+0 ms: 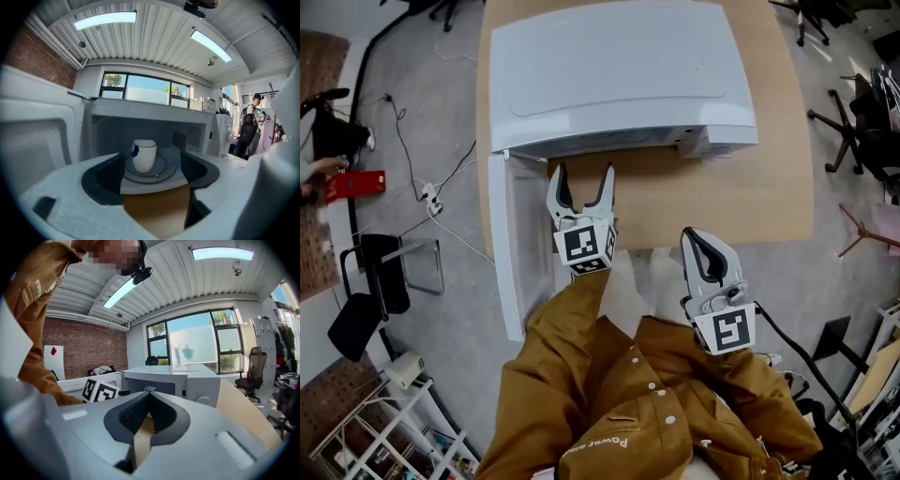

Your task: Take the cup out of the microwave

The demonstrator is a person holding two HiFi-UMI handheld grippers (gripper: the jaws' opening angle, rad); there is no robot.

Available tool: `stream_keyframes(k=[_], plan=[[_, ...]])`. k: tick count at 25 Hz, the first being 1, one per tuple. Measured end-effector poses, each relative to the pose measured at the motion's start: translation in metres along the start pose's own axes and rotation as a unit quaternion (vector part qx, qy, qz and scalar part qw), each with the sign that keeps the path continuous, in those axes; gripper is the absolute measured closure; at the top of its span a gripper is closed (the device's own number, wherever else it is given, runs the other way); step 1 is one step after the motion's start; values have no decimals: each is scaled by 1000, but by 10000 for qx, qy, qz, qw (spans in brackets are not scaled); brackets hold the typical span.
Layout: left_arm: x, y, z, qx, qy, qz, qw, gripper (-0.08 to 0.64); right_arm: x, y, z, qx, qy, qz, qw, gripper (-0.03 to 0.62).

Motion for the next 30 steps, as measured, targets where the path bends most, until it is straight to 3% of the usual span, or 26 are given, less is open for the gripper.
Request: stream_keyframes(k=[4,13,24,30], plan=[[-15,45,16,142,-43,135,9998,167,-3,3,-3,-86,119,31,9999,586],[-8,112,31,123,291,150,9994,149,-22,9,-1,-70,206,195,9996,586],[-3,149,26,139,524,266,9982,130,-20,12,0,-144,370,95,9992,586],[1,154,30,216,660,294,9972,167,-23,6,0,-147,401,114,9990,586]])
Point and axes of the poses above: the fingertips, and each gripper's own axes: y forward along the fingers, z to its left, x out of its top, the point moved 3 cm from there along -y, backward along the fingers, and after that the axes turned 3 degrees about z, right-handed, at the moved point
